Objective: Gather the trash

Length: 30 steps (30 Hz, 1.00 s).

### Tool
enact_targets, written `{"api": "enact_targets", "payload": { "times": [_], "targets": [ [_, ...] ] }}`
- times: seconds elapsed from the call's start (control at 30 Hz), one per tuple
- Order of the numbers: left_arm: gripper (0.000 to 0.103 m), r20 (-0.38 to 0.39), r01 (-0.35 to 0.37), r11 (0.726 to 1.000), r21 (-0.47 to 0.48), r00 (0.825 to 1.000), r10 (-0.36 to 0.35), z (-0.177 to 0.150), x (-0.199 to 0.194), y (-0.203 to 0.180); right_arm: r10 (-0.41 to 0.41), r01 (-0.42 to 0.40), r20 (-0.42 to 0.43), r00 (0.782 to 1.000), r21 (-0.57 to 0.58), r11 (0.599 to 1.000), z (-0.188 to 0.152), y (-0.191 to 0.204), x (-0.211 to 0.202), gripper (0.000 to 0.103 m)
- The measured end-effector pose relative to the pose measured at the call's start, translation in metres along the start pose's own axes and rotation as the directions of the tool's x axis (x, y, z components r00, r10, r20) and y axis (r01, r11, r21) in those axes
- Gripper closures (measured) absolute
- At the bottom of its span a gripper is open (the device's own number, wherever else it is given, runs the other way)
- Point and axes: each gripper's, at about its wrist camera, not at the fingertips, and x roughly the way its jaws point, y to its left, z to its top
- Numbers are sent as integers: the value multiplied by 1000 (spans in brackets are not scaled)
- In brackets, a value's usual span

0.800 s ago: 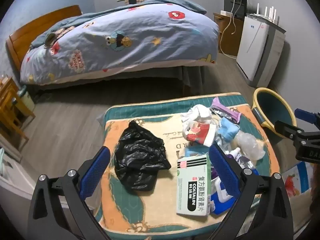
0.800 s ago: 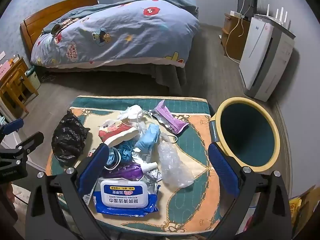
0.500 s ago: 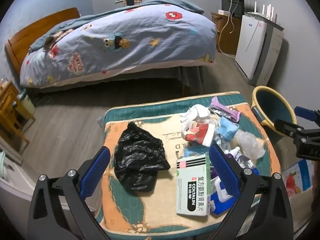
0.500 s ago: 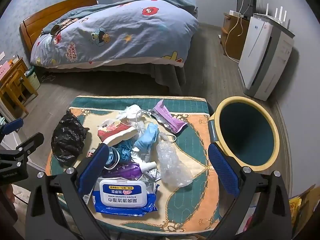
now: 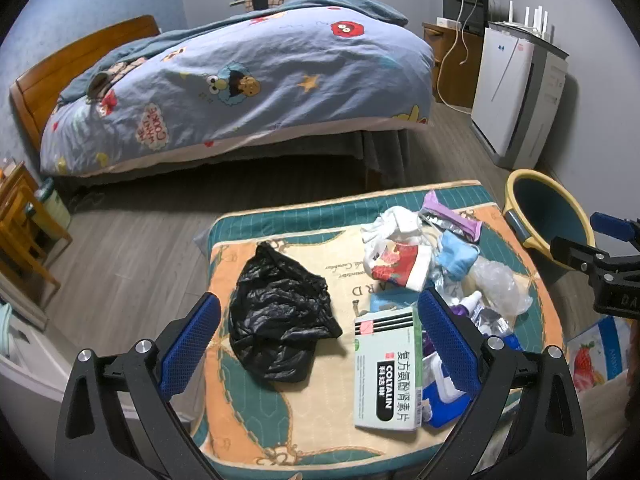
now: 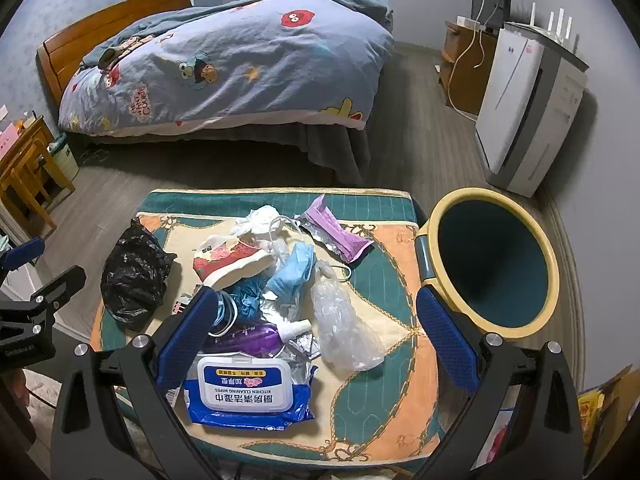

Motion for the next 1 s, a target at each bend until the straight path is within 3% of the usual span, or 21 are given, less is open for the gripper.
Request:
{"api": "enact_targets", "payload": {
  "times": [1.0],
  "targets": [
    [5,-6,-4,1000,2,1000,4,-3,3,0,-9,10,-20,1000,20,1000,-3,-3,4,6]
  ]
}}
